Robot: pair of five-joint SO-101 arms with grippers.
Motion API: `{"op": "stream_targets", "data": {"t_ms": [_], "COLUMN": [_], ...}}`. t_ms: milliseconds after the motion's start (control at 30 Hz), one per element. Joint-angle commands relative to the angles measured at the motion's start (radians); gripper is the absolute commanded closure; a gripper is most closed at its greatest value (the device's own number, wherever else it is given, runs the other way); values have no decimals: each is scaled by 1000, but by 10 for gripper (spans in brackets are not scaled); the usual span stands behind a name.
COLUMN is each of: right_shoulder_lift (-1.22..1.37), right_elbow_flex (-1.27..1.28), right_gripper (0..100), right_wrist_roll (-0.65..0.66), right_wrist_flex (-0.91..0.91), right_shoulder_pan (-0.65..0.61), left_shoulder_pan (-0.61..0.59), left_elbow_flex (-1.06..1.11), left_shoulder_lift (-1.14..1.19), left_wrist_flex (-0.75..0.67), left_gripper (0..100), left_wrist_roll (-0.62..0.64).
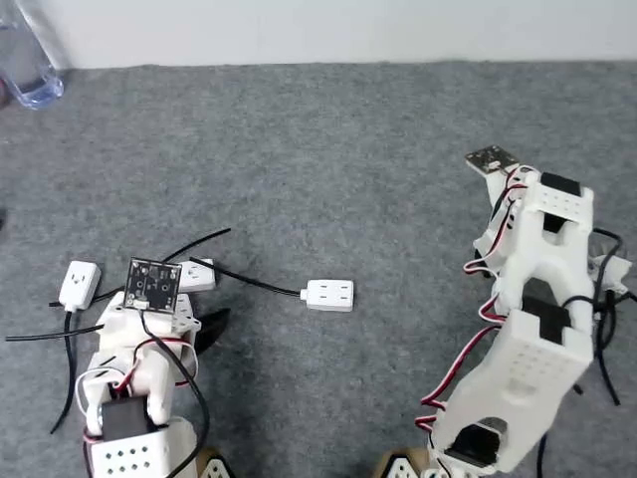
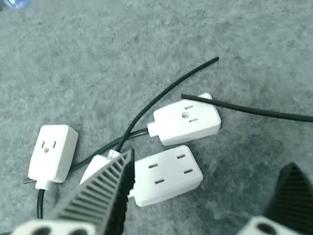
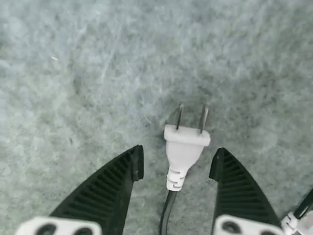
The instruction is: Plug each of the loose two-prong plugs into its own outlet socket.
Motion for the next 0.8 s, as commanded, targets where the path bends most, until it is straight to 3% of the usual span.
{"op": "stream_targets", "data": {"t_ms": [0, 300, 767], "right_shoulder_lift": [-4, -2, 16], "right_elbow_flex": [-66, -66, -6], "right_gripper": [779, 779, 779], "right_wrist_roll": [9, 43, 44], "right_wrist_flex": [-10, -10, -28], "right_shoulder_pan": [18, 19, 16], "left_shoulder_pan": [5, 5, 5], "left_elbow_flex": [-4, 22, 22], "left_shoulder_lift": [-57, -181, -186], "left_wrist_flex": [37, 106, 107], "left_gripper": [577, 577, 577], "left_wrist_roll": [-12, -12, -12]}}
